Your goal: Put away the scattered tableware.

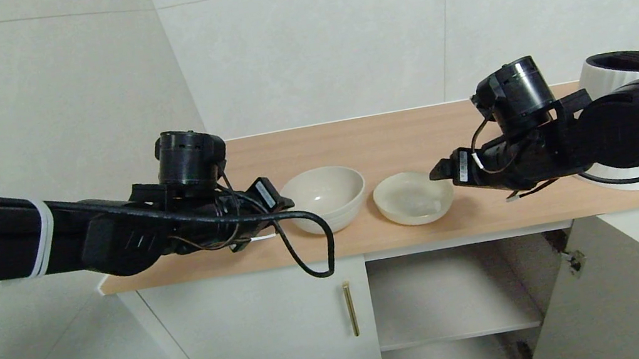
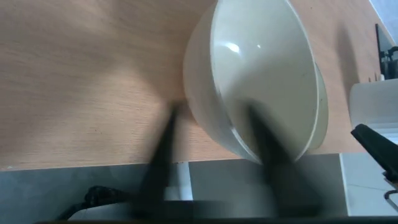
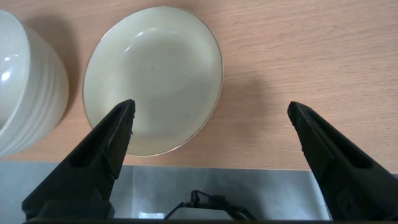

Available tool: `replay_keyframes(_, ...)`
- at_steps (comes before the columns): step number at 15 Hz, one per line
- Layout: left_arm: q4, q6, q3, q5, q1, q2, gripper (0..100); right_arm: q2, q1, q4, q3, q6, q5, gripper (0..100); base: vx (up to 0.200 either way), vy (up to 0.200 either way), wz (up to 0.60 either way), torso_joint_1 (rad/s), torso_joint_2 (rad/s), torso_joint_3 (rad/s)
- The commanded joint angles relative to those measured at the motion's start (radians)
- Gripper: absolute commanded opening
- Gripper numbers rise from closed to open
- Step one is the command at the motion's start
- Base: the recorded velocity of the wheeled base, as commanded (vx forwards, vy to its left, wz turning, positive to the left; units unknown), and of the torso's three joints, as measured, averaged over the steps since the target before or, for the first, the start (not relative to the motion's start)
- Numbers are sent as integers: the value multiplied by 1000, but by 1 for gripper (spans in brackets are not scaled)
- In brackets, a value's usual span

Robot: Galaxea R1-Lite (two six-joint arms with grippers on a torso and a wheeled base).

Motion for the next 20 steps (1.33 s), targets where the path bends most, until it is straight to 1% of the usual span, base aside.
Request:
replay_keyframes(1,-1,-4,-2,0,2,-6,0,-4,0,0,-4,0,-1,100,0,0,0,0,0,0)
replay_keyframes(6,1,-6,-2,0,2,-20,0,2,0,3,-5,0,-3,100,0,0,0,0,0,0)
replay_keyframes(14,1,-6,-2,0,2,-25,0,74,2,6,-15,-14,-89,100,0,0,0,0,0,0)
replay_keyframes(20,2,-6,0,0,0,-35,0,100,0,6,-18,-22,-93,100,0,0,0,0,0,0)
